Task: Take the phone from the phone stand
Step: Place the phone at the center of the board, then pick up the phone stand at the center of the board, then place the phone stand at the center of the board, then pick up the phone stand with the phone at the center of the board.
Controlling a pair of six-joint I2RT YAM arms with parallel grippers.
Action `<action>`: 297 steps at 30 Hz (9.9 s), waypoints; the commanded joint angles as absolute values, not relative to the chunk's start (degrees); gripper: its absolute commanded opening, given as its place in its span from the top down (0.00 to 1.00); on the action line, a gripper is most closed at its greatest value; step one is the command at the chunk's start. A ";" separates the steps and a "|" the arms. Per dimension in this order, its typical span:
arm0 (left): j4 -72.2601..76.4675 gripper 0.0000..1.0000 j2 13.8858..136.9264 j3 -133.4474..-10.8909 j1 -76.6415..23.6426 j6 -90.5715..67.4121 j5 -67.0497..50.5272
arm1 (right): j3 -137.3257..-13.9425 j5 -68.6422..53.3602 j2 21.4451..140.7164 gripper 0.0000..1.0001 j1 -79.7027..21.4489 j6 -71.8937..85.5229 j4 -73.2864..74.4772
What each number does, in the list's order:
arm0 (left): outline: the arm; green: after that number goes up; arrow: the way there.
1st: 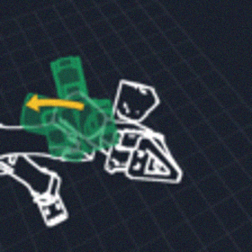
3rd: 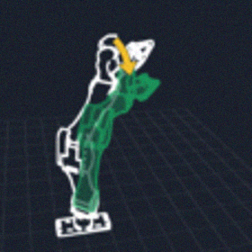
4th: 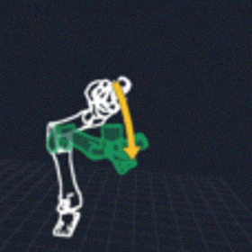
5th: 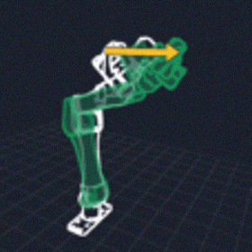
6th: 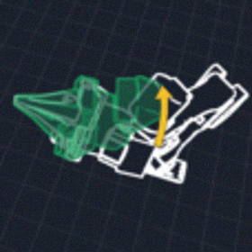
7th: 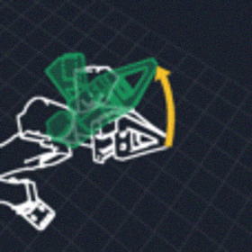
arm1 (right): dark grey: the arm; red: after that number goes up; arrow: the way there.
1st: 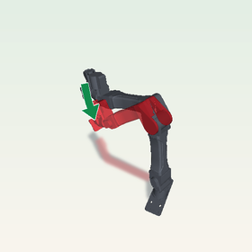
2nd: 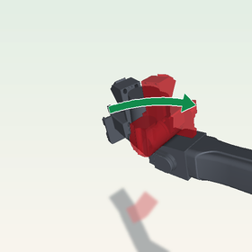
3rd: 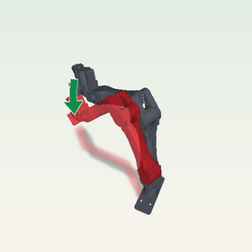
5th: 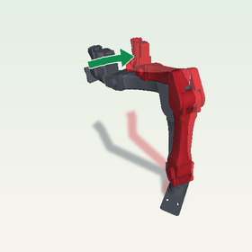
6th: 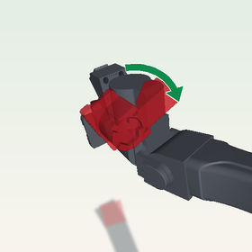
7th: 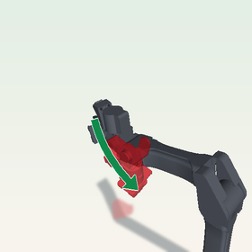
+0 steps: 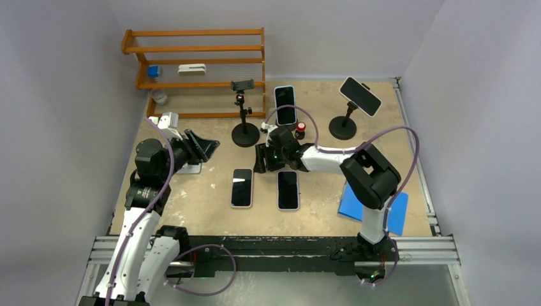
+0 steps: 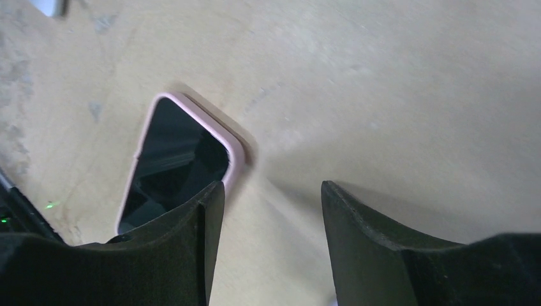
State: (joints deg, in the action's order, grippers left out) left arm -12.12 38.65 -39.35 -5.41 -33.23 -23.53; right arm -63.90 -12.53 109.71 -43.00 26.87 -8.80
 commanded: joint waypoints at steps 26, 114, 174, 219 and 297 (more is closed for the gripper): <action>-26.22 0.45 33.82 -39.82 -5.89 -36.10 2.42 | -35.58 33.61 55.33 0.01 -56.51 24.28 -27.30; 6.05 1.00 55.20 -27.69 13.62 -49.47 -4.45 | -29.05 16.78 44.94 0.05 -56.60 22.04 -36.76; 24.51 1.00 93.55 -48.52 6.50 -16.04 -32.34 | -30.28 16.51 47.32 0.05 -56.60 21.92 -35.20; 10.20 0.08 48.90 -45.91 -15.65 -17.45 -18.29 | -40.88 41.61 48.34 0.01 -56.60 29.61 -27.00; -10.75 0.01 62.95 -58.29 -62.40 -11.22 14.56 | -25.94 5.93 40.82 0.01 -0.76 69.07 -35.10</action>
